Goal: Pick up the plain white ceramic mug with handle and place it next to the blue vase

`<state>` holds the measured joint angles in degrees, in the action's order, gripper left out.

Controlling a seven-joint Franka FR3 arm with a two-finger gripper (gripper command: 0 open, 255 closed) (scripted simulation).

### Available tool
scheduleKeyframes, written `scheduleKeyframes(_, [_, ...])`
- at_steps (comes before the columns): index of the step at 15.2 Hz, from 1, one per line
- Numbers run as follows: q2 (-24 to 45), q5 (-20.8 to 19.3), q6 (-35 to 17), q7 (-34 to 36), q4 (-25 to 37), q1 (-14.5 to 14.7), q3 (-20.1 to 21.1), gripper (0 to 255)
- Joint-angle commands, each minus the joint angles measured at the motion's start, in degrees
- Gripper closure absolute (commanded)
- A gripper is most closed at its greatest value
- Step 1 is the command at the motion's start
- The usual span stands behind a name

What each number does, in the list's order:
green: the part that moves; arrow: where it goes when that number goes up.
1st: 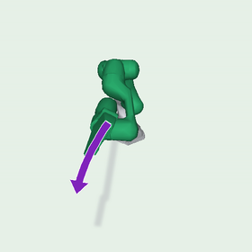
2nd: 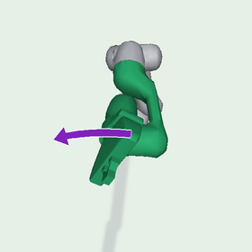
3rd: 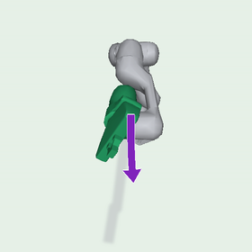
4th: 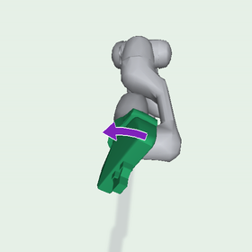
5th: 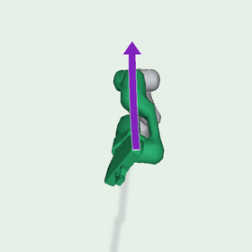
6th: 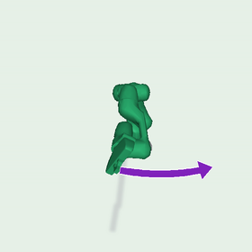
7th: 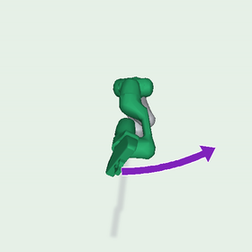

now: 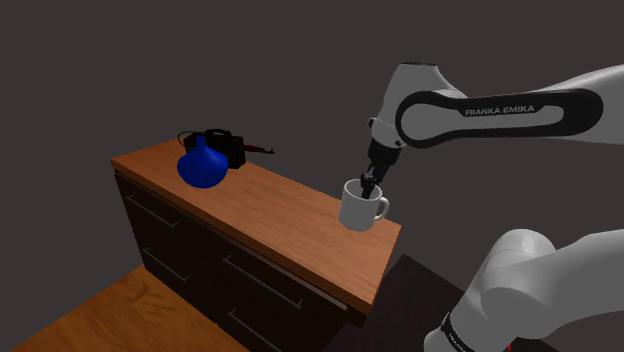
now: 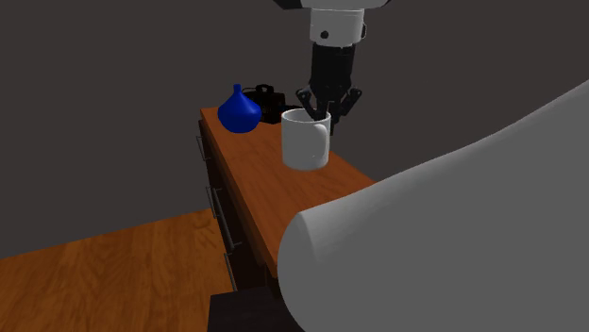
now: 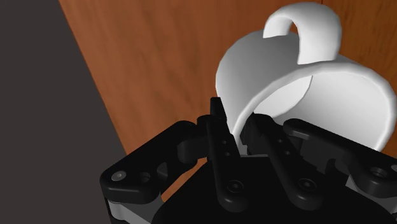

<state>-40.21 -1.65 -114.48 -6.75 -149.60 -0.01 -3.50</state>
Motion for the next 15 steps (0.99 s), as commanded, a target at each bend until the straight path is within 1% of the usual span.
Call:
scheduleKeyframes(1, [-0.2,0.0,1.6,0.0,1.3,0.0,0.0,255])
scheduleKeyframes(15, [-0.3,0.3,12.4,0.0,12.1,0.2,0.3,255])
